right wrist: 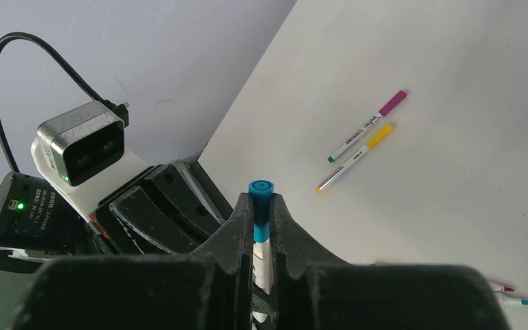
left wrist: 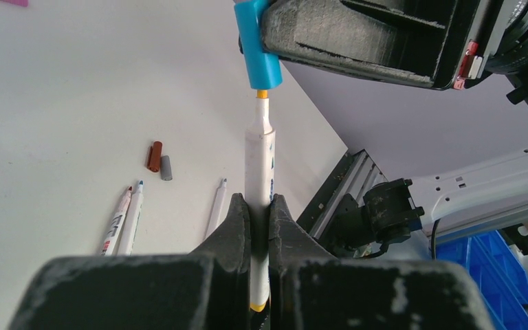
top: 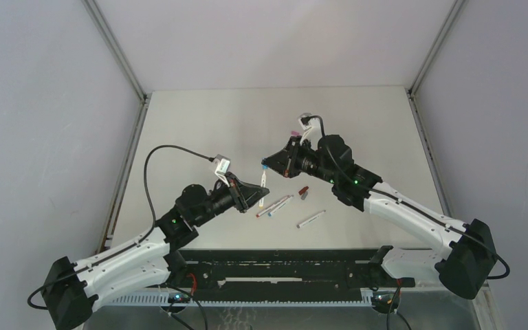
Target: Insert the pens into the pen caps
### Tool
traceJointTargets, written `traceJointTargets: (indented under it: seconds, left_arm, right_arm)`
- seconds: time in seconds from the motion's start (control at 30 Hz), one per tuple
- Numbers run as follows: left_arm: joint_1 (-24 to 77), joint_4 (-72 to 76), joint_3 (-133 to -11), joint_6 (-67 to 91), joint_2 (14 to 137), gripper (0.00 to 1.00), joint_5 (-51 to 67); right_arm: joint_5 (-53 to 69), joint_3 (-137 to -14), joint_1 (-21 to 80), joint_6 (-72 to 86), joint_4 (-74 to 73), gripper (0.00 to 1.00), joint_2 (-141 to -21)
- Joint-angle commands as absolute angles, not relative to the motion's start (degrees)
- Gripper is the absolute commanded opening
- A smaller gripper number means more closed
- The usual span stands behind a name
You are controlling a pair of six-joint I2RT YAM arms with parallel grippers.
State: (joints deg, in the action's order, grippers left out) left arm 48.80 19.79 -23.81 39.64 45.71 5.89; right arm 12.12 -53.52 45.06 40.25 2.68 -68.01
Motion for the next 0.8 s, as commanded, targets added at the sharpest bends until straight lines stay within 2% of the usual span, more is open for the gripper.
traceJointTargets:
  seconds: [0.0,0.77]
  left_arm:
    - [48.96,21.88,-27.52,38.76,44.58,0.00,5.13]
    - [48.87,22.06,-29.58,36.89,44.41,0.00,0.25]
  right_arm:
    - [11.88,-53.44,45.62,39.34,3.81,0.00,-68.17]
    - [12.83,-50.94,47.52,40.32,5.17,0.00,-67.60]
